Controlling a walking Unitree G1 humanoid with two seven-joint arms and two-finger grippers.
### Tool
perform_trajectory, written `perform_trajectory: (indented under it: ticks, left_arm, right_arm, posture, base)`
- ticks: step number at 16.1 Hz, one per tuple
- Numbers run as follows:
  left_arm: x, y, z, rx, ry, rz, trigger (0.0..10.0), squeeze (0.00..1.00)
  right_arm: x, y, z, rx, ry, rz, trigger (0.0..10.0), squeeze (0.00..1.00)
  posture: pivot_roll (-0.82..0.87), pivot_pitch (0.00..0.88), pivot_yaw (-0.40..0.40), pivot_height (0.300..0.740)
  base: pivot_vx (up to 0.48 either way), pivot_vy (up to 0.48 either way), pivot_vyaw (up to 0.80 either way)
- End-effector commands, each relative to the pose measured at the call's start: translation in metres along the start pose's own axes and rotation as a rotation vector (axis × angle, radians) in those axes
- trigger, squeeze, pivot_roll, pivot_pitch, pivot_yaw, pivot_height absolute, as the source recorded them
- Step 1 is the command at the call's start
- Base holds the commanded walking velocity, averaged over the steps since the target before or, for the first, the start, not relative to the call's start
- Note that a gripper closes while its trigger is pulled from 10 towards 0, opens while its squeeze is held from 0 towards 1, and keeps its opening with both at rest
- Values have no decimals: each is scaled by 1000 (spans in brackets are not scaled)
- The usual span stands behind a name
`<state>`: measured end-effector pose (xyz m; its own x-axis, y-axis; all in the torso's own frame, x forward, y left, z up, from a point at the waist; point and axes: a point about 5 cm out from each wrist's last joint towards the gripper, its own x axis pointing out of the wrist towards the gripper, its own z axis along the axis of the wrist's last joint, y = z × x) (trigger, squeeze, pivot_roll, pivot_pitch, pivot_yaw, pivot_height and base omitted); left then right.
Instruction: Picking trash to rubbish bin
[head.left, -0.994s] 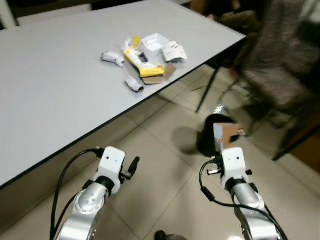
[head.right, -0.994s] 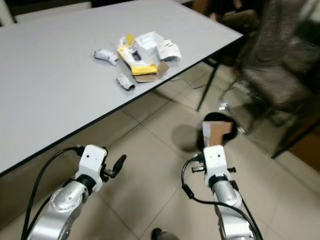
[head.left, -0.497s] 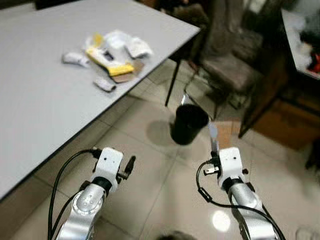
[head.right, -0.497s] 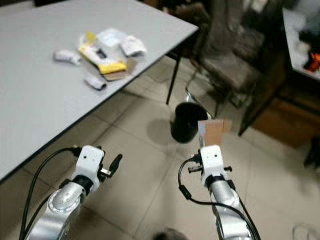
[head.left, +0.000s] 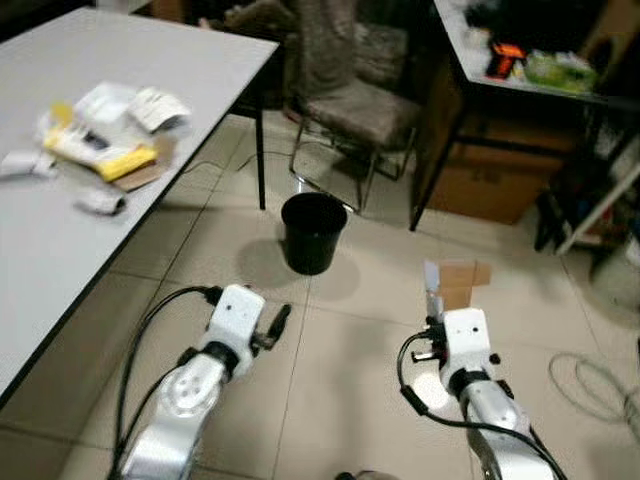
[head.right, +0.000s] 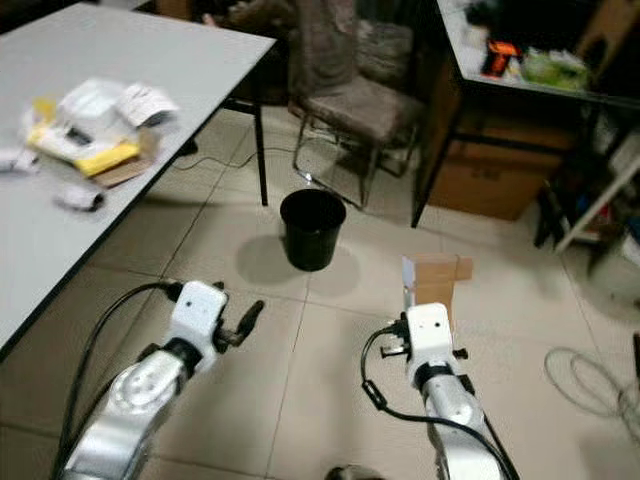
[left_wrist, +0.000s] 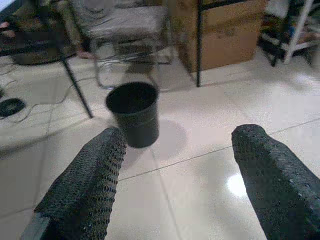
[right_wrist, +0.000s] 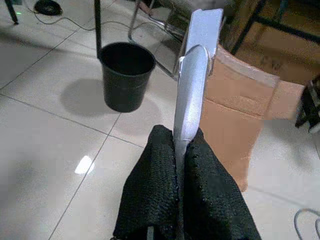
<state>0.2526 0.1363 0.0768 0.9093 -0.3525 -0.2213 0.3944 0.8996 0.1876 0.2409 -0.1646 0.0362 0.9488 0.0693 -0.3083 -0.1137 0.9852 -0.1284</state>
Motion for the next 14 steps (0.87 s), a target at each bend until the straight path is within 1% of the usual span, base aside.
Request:
perform_trajectory:
  ticks: [1, 8, 12, 14]
  left_arm:
    - [1, 0, 1, 0, -2, -10, 10000, 0]
    - [2, 2, 0, -8, -2, -7, 10000, 0]
    - [3, 2, 0, -7, 0, -13, 10000, 0]
    - [3, 2, 0, -6, 0, -15, 10000, 0]
  right_arm:
    - [1, -2, 5, 5, -11, -2, 10000, 0]
    - [4, -2, 7, -6, -10, 5, 10000, 0]
    - [5, -3, 7, 5, -13, -2, 10000, 0]
    - [5, -4, 7, 11, -14, -2, 10000, 0]
  posture:
    - [-40, 96, -59, 740]
    - [-39, 93, -63, 740]
    - [-43, 87, -58, 740]
    - [-44, 84, -57, 740]
  base:
    - [349, 0, 0]
    - [384, 0, 0]
    - [382, 0, 0]
    - [381, 0, -681]
